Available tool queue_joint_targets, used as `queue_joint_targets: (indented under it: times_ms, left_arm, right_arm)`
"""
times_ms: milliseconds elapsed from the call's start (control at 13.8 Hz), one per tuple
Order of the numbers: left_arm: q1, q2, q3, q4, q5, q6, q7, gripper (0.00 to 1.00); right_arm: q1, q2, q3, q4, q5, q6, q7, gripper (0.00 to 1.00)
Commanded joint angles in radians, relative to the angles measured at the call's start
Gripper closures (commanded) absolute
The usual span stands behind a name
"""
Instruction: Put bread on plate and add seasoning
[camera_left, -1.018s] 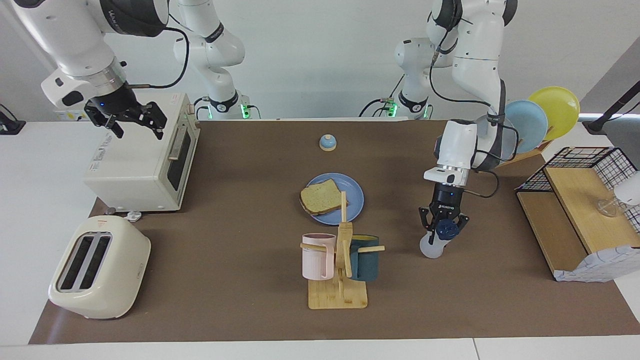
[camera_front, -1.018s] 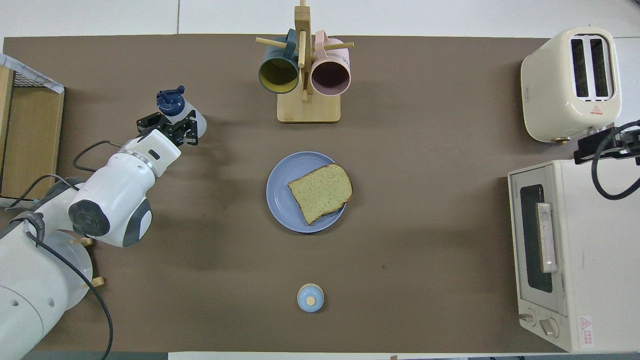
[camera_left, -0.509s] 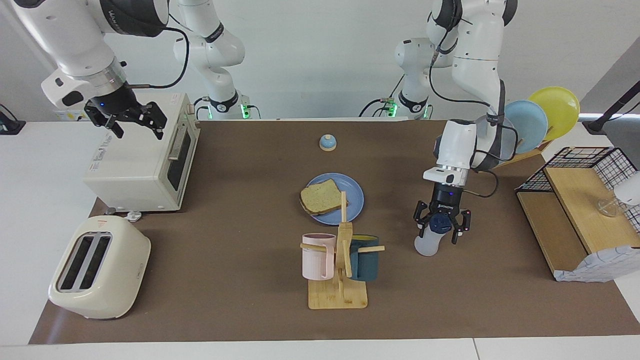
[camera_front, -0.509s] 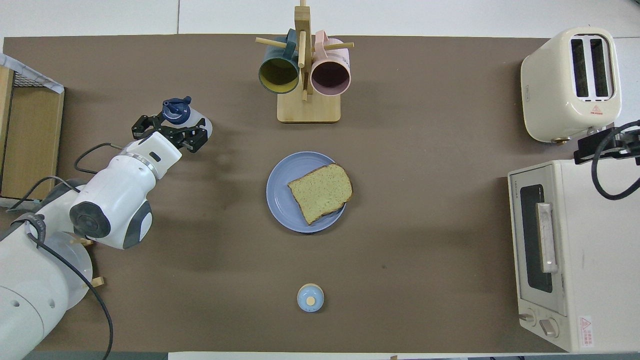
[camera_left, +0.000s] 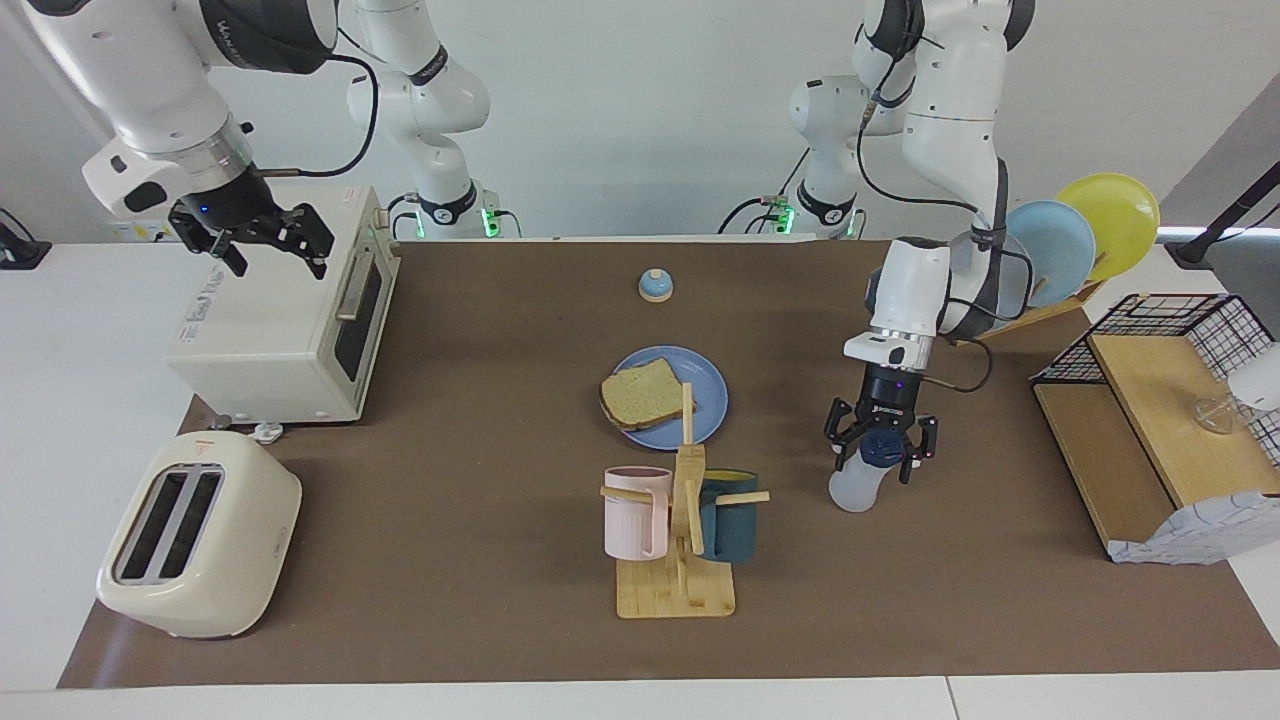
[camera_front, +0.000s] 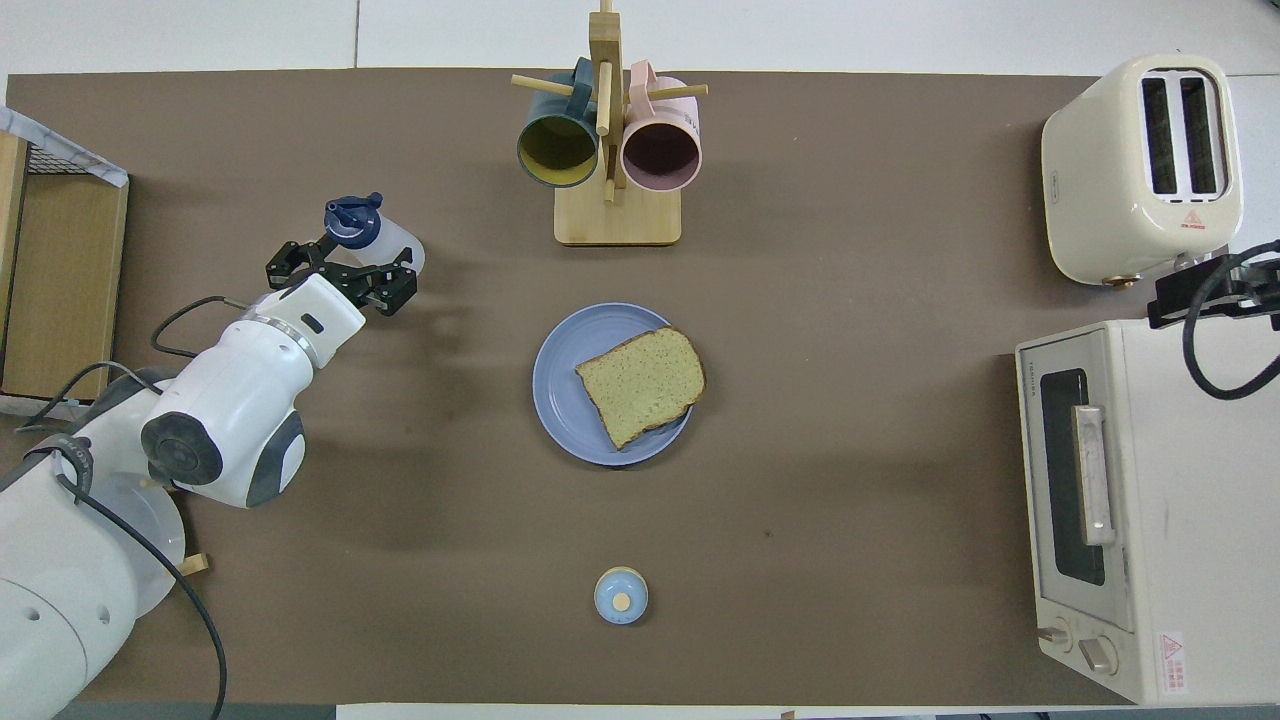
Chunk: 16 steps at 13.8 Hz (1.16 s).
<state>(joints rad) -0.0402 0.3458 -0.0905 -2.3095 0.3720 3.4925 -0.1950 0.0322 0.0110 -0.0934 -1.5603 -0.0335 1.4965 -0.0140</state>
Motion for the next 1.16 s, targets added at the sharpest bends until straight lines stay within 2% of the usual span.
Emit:
queue_joint_targets:
  times_ms: [0, 436, 655, 1091]
  left_arm:
    - [0.025, -0.079, -0.003, -0.094, 0.016, 0.013, -0.001, 0.0]
    - [0.034, -0.238, -0.003, -0.258, 0.018, 0.008, 0.0, 0.0]
    - [-0.001, -0.301, -0.005, -0.327, 0.016, 0.008, -0.004, 0.0]
    - [-0.193, -0.31, -0.003, -0.334, 0.015, 0.005, -0.199, 0.0]
  right_arm:
    - [-0.017, -0.014, 0.007, -0.018, 0.012, 0.008, -0.018, 0.0]
    - [-0.017, -0.016, 0.007, -0.018, 0.012, 0.008, -0.018, 0.0]
    - [-0.017, -0.014, 0.007, -0.018, 0.012, 0.008, -0.018, 0.0]
    - [-0.017, -0.014, 0.007, -0.018, 0.012, 0.01, -0.018, 0.0]
